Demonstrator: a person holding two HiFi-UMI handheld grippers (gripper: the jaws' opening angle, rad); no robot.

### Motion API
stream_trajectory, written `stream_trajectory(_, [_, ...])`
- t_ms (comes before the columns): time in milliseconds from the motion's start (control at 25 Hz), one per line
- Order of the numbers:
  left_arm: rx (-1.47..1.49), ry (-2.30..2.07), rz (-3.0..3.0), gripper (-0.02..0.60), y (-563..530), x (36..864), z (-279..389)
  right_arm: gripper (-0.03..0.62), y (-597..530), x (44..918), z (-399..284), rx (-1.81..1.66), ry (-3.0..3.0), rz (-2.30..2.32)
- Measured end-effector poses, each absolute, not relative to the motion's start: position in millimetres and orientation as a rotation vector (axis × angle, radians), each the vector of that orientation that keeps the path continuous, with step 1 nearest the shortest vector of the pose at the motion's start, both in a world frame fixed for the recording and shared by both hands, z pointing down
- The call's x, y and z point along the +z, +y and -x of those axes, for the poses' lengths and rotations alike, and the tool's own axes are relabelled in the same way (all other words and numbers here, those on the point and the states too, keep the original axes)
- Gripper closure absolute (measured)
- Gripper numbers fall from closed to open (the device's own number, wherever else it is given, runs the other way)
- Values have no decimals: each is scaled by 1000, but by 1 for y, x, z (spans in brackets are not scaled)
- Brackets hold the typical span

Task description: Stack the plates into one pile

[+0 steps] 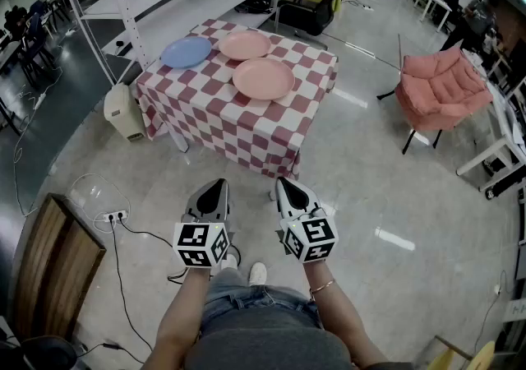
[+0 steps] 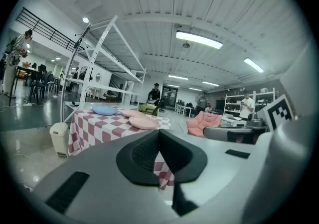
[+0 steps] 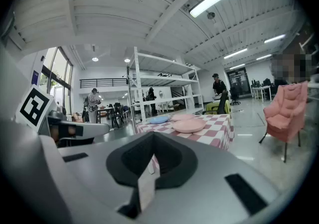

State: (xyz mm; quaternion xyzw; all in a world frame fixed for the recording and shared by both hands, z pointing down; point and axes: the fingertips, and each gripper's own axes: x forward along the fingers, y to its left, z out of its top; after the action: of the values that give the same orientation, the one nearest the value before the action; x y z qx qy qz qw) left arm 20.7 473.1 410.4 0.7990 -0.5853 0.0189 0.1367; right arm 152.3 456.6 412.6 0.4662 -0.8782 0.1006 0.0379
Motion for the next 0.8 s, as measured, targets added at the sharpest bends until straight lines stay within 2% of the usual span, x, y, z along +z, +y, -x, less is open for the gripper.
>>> stream_trajectory(800, [50,-1729,-2261,566,468,416,-25,585,449,412,-167,377,-2702,-1418])
